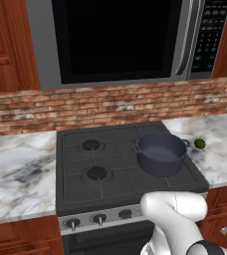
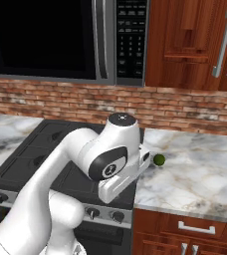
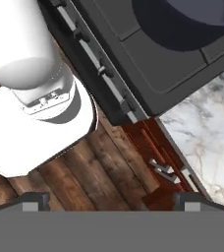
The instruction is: Turn on the burner for the pot on the stove. Wait thirty seconds for the pot to heat up. Then add the lime to the pot.
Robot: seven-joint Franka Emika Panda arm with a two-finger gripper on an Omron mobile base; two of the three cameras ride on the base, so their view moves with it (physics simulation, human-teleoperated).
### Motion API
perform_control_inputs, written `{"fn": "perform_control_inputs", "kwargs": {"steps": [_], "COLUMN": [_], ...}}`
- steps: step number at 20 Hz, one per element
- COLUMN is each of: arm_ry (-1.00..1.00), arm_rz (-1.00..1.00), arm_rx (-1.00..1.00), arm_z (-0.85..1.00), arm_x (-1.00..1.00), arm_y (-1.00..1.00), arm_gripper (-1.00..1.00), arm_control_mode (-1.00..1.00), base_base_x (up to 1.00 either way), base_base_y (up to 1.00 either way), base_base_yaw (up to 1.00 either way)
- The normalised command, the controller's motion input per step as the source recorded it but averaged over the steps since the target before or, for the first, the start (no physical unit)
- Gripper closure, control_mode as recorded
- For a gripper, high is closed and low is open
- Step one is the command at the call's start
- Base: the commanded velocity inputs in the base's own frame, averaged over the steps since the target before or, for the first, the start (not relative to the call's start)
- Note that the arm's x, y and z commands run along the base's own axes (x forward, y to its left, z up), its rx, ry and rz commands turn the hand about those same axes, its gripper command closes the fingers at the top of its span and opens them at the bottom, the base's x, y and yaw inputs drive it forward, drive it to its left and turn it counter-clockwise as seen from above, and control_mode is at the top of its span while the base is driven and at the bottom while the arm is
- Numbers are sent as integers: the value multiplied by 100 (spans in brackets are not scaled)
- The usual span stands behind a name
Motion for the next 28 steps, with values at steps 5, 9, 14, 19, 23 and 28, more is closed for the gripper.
{"fn": "perform_control_inputs", "kwargs": {"steps": [5,9,14,19,23,28], "arm_ry": [2,2,0,1,0,0], "arm_rz": [31,33,-1,2,0,0], "arm_rx": [-2,-4,0,0,0,0], "arm_z": [0,0,0,0,0,0], "arm_x": [20,-2,0,0,0,0], "arm_y": [-24,-10,2,7,0,0], "arm_gripper": [-100,-100,-100,-100,-100,-100], "arm_control_mode": [-100,-100,-100,-100,-100,-100], "base_base_x": [0,0,0,0,0,0], "base_base_y": [0,0,0,0,0,0], "base_base_yaw": [0,0,0,0,0,0]}}
